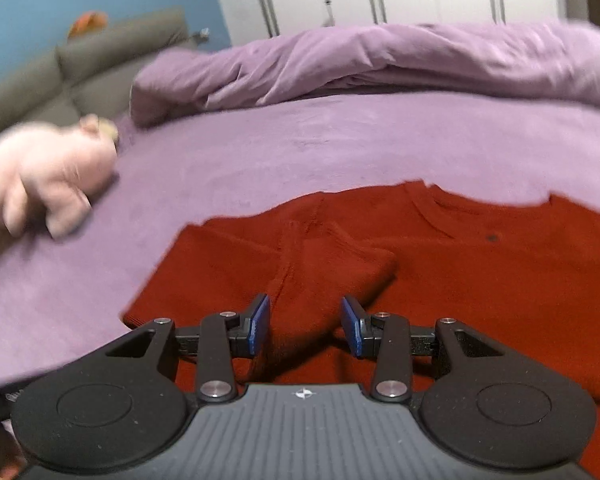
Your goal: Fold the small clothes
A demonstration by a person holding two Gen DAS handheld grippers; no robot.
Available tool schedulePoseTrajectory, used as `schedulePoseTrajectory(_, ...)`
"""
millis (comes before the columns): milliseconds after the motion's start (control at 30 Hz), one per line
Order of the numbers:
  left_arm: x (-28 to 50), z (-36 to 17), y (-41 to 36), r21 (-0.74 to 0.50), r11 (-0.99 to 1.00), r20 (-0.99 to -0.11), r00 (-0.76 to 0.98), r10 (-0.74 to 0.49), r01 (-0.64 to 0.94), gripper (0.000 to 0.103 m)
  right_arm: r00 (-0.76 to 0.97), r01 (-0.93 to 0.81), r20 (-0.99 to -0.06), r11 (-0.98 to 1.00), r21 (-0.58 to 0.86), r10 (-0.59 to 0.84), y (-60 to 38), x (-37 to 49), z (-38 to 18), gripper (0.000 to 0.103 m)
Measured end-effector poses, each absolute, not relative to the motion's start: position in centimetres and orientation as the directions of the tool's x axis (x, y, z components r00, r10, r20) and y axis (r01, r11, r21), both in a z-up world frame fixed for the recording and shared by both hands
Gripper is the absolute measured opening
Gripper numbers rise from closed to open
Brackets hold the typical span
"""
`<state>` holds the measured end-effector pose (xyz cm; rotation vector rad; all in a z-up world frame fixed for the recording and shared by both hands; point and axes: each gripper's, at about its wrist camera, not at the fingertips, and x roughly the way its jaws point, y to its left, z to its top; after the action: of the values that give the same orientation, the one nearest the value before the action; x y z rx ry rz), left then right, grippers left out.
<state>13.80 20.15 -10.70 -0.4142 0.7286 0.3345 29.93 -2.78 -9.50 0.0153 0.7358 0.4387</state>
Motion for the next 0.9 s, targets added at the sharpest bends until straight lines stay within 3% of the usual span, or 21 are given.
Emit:
schedulePoseTrajectory(100,13.6,-11.5,21.1,-0.24,0.851,-0.71,0.683,0.174,-0.466,0.034,0.658,-0.396,-0.656,0.911,0.117,0.37,-1.3,30.0,-10.4,0.039)
schedulePoseTrajectory(167,13.3,-11.7,21.4,-0.239,0.85,-0.71,0.682,0.177,-0.469,0.034,0.663,-0.396,-0.671,0.916,0.061,0.332,-0.4,30.2,-11.2,0.033)
schedulePoseTrajectory(233,13.3,-11.7,21.3,-0.225,0.857,-0.708,0.682,0.183,-0.463,0.035,0.671,-0.399,-0.683,0.917,-0.007,0.287,0.6,30.5,-12.1,0.024)
schedulePoseTrajectory(300,13.4,-11.6,21.0,-0.209,0.864,-0.707,0.681,0.19,-0.458,0.034,0.694,-0.397,-0.669,0.917,-0.047,0.266,0.7,30.4,-12.2,0.005)
schedulePoseTrajectory(400,13.8,-11.1,20.3,-0.234,0.874,-0.697,0.7,0.155,-0.426,0.034,0.739,-0.325,-0.596,0.941,0.093,0.314,-2.5,29.9,-10.2,0.005)
schedulePoseTrajectory(533,14.9,-10.5,18.4,-0.258,0.902,-0.669,0.738,0.093,-0.347,0.034,0.846,-0.119,-0.435,0.905,0.409,0.308,-11.4,27.4,-8.7,0.006)
schedulePoseTrajectory(600,15.9,-10.8,17.2,-0.247,0.914,-0.678,0.731,0.075,-0.323,0.034,0.846,-0.009,-0.463,0.877,0.481,0.263,-15.1,26.5,-10.0,0.006)
schedulePoseTrajectory(700,17.0,-11.2,15.7,-0.253,0.921,-0.698,0.715,0.039,-0.296,0.033,0.775,0.081,-0.582,0.875,0.477,0.245,-19.0,26.1,-12.8,0.014)
schedulePoseTrajectory(833,17.6,-11.3,14.4,-0.24,0.934,-0.707,0.707,0.018,-0.263,0.034,0.778,0.127,-0.57,0.821,0.556,0.265,-23.0,25.7,-13.8,0.035)
schedulePoseTrajectory(900,17.9,-11.4,14.0,-0.217,0.941,-0.713,0.7,0.027,-0.258,0.034,0.778,0.134,-0.537,0.75,0.648,0.325,-24.5,26.4,-14.3,0.038)
